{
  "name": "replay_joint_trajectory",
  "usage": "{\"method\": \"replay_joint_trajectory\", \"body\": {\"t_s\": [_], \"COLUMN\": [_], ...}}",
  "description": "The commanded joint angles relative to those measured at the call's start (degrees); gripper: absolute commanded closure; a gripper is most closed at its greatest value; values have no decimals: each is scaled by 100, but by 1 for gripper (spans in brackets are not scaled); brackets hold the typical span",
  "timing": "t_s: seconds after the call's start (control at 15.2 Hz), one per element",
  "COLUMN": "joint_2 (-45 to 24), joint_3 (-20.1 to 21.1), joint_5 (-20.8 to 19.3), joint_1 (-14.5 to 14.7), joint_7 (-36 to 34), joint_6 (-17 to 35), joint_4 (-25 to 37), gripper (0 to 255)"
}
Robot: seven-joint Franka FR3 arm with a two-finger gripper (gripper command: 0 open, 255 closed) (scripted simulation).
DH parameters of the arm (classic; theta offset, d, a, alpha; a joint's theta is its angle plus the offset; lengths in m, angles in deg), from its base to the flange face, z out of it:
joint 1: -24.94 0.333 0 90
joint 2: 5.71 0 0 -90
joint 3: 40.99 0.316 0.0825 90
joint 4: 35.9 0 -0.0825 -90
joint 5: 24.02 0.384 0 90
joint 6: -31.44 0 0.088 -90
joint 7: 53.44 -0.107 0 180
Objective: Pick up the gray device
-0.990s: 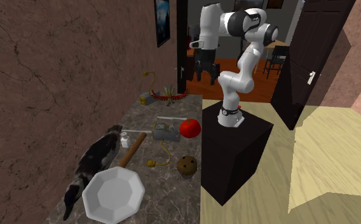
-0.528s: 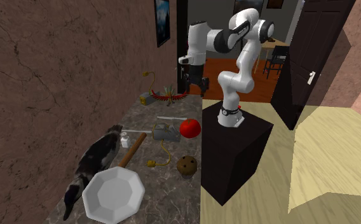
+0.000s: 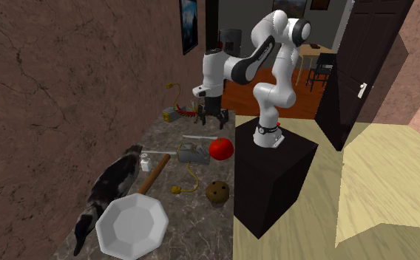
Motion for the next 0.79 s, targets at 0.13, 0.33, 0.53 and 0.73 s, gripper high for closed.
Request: {"method": "replay_joint_trajectory", "body": {"t_s": [0.13, 0.33, 0.53, 0.73], "joint_2": [-924, -1610, -2306, -3000], "joint_3": [-166, -237, -257, -220], "joint_5": [-49, -38, -3, 25], "joint_1": [83, 118, 124, 93], "joint_7": [787, 1357, 1910, 2429], "joint_6": [615, 1018, 1370, 1668], "joint_4": [273, 529, 851, 1235], "gripper": [0, 0, 0, 0]}}
